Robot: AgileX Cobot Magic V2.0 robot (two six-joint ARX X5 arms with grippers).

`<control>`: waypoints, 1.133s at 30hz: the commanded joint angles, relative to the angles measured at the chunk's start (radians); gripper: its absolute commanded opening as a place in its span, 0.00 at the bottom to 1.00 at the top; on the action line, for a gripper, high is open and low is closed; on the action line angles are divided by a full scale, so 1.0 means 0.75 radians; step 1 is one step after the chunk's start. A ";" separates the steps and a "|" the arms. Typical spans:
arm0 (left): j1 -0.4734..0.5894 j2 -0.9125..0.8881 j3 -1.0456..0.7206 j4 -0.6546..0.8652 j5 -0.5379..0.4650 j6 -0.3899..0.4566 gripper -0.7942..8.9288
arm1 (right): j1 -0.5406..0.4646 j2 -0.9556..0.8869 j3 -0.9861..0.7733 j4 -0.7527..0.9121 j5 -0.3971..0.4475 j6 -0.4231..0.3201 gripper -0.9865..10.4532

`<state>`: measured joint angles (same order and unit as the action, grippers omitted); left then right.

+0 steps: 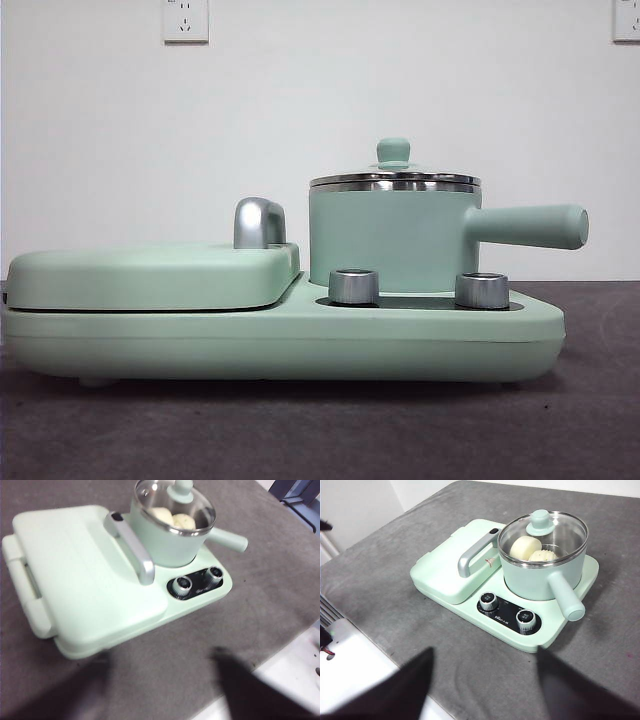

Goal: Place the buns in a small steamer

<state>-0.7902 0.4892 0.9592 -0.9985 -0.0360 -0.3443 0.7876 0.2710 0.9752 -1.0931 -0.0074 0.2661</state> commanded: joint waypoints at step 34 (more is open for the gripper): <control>0.853 -0.515 -1.112 1.056 -0.012 0.194 0.11 | 0.013 0.011 0.017 0.011 0.010 -0.016 0.10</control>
<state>-0.1543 0.1101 0.1360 -0.2283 -0.0467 -0.2390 0.7876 0.2718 0.9752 -1.0939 -0.0013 0.2592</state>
